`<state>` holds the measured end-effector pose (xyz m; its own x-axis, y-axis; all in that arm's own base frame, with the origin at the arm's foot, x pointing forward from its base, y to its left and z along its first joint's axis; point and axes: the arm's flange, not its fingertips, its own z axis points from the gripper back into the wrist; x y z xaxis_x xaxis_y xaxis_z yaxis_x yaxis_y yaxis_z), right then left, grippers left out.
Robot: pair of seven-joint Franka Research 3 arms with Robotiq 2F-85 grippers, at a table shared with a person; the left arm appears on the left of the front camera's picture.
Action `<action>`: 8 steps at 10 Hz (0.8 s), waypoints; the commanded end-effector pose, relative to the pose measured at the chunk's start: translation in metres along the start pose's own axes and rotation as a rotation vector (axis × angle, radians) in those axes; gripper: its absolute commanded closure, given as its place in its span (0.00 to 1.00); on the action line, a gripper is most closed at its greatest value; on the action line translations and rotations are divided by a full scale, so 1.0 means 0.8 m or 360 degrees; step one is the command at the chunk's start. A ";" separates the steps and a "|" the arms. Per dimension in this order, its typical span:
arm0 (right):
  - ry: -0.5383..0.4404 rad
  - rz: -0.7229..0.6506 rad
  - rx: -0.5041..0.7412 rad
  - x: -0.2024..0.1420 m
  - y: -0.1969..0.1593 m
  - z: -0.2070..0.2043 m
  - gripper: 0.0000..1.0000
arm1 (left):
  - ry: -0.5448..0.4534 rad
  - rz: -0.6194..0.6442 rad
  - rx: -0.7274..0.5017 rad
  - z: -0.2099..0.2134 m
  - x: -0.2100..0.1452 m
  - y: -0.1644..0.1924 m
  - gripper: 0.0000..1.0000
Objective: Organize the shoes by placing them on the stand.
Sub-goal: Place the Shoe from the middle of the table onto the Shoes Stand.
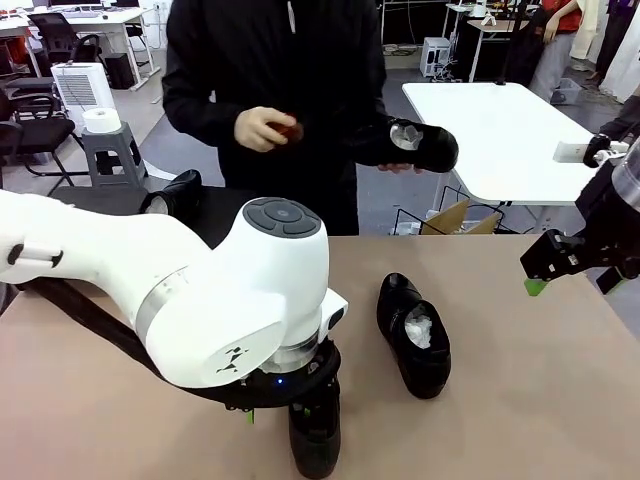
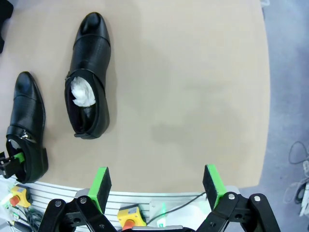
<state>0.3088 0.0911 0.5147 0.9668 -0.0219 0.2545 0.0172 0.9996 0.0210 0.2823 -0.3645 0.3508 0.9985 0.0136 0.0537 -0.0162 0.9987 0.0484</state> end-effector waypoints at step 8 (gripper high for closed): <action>0.0005 -0.0028 0.0022 0.001 0.000 0.000 0.00 | -0.0043 0.0059 -0.0075 -0.017 -0.002 -0.002 1.00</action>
<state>0.3088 0.0911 0.5147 0.9668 -0.0219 0.2545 0.0172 0.9996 0.0210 0.2828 -0.3682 0.3440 0.9973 0.0257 0.0682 -0.0263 0.9996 0.0077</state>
